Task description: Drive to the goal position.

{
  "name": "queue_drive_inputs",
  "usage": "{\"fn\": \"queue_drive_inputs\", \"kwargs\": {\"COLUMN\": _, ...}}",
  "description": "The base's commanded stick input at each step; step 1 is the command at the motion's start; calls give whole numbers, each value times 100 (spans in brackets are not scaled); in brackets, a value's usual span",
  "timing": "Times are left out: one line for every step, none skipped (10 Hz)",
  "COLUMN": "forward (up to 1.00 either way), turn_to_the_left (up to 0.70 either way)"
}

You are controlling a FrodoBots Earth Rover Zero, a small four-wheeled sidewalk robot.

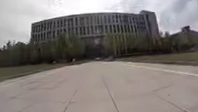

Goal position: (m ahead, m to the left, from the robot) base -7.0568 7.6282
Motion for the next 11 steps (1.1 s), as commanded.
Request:
{"fn": "queue_drive_inputs", "kwargs": {"forward": 70, "turn_to_the_left": 35}}
{"fn": "queue_drive_inputs", "kwargs": {"forward": 70, "turn_to_the_left": 35}}
{"fn": "queue_drive_inputs", "kwargs": {"forward": 70, "turn_to_the_left": 35}}
{"fn": "queue_drive_inputs", "kwargs": {"forward": 70, "turn_to_the_left": 0}}
{"fn": "queue_drive_inputs", "kwargs": {"forward": 70, "turn_to_the_left": 0}}
{"fn": "queue_drive_inputs", "kwargs": {"forward": 70, "turn_to_the_left": 0}}
{"fn": "queue_drive_inputs", "kwargs": {"forward": 70, "turn_to_the_left": 0}}
{"fn": "queue_drive_inputs", "kwargs": {"forward": 70, "turn_to_the_left": 0}}
{"fn": "queue_drive_inputs", "kwargs": {"forward": 70, "turn_to_the_left": 0}}
{"fn": "queue_drive_inputs", "kwargs": {"forward": 70, "turn_to_the_left": 0}}
{"fn": "queue_drive_inputs", "kwargs": {"forward": 70, "turn_to_the_left": 0}}
